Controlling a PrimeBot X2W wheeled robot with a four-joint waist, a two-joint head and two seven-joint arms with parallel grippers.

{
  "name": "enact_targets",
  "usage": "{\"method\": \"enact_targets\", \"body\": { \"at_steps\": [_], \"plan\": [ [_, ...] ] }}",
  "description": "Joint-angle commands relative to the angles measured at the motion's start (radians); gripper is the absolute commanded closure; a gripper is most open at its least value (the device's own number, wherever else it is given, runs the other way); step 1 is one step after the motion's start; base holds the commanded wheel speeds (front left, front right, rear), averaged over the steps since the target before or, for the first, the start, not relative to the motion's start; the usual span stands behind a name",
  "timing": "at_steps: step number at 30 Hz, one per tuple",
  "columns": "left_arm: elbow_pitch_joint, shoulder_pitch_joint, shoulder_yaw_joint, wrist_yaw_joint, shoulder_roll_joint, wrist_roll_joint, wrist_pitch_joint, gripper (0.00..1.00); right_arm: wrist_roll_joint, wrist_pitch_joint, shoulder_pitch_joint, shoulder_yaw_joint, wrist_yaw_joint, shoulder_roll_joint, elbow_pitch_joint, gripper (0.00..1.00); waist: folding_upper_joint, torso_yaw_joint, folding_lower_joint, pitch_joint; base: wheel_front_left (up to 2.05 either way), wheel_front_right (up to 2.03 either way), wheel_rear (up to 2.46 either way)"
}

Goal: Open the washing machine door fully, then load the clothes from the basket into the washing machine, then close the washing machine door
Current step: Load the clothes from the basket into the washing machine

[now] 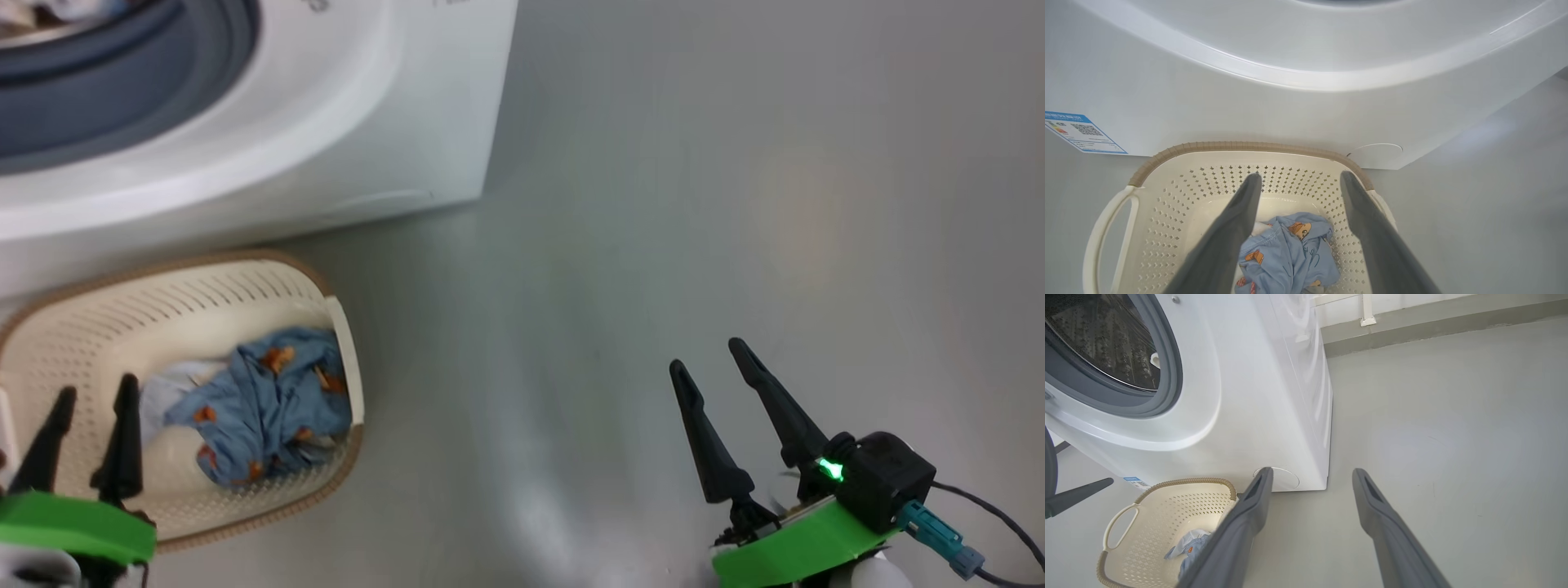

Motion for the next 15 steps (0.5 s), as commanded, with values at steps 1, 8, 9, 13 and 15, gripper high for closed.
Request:
{"method": "enact_targets", "body": {
  "at_steps": [1, 8, 9, 13, 15],
  "plan": [
    [-0.001, -0.033, 0.025, -0.003, 0.052, -0.015, -0.006, 0.00, -0.005, -0.005, -0.011, 0.029, 0.002, -0.001, -0.033, 0.00, 0.0000, -0.032, 0.0000, 0.116, 0.00, 0.00, 0.00],
    [0.084, -0.104, -0.061, -0.003, 0.135, -0.087, -0.006, 0.00, -0.005, -0.005, -0.026, 0.052, 0.002, -0.001, -0.062, 0.00, 0.0000, -0.055, 0.0000, 0.216, 0.00, 0.00, 0.00],
    [0.097, -0.114, -0.084, -0.003, 0.150, -0.105, -0.006, 0.00, -0.003, -0.005, -0.028, 0.054, 0.002, -0.001, -0.067, 0.00, 0.0000, -0.060, 0.0000, 0.230, 0.00, 0.00, 0.00],
    [0.119, -0.155, -0.170, -0.003, 0.215, -0.165, -0.006, 0.00, 0.004, -0.005, -0.033, 0.058, 0.002, -0.001, -0.086, 0.00, 0.0000, -0.074, 0.0000, 0.283, 0.00, 0.00, 0.00],
    [0.129, -0.175, -0.207, -0.003, 0.244, -0.186, -0.006, 0.00, 0.007, -0.005, -0.034, 0.063, 0.002, -0.001, -0.093, 0.00, 0.0000, -0.081, 0.0000, 0.309, 0.00, 0.00, 0.00]
  ]
}}
